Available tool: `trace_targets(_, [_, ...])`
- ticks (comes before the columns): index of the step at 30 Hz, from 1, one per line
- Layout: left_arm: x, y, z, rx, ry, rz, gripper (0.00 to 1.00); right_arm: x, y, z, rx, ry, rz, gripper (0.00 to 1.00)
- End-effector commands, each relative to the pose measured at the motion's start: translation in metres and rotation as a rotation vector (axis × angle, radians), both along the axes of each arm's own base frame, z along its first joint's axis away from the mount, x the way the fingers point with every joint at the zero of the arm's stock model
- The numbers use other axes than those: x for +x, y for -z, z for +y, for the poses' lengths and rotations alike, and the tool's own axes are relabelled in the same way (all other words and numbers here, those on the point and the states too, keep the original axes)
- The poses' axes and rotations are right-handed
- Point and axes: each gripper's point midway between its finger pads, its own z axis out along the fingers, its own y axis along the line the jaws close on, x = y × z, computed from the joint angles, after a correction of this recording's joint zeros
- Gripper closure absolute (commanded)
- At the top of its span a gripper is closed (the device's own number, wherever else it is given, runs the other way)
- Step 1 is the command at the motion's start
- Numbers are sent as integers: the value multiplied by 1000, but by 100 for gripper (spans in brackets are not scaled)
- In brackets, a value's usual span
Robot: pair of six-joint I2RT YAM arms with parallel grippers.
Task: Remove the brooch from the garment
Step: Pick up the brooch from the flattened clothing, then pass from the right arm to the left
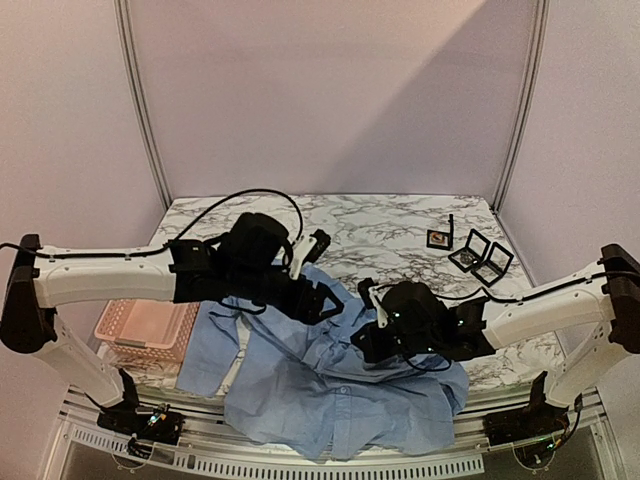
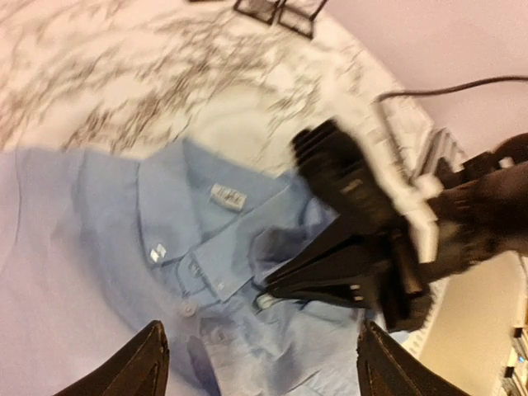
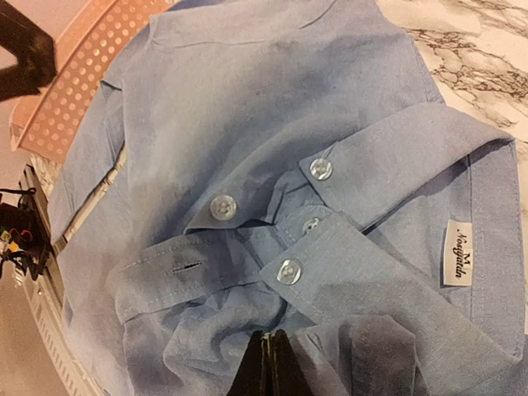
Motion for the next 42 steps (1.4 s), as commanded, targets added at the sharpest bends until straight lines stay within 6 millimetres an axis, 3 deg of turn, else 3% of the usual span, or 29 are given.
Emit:
trace_targets(1, [-10, -4, -4, -16, 202, 90, 21, 10, -29, 7, 187, -12, -15, 100])
trace_targets(11, [-19, 16, -28, -115, 357, 227, 21, 22, -40, -4, 332, 25, -17, 100])
trace_targets(17, [-21, 34, -31, -116, 371, 265, 22, 22, -43, -10, 384, 18, -16, 100])
trace_targets(22, [-23, 43, -40, -149, 374, 311, 29, 25, -52, -19, 449, 13, -32, 100])
trace_targets(32, [-24, 59, -51, -153, 349, 333, 29, 26, -68, -19, 543, -3, -68, 100])
trace_targets(37, [-25, 66, -51, -148, 337, 355, 39, 29, -74, -17, 553, -9, -88, 100])
trace_targets(42, [-26, 57, -59, -215, 350, 356, 56, 29, -74, -13, 572, -22, -86, 100])
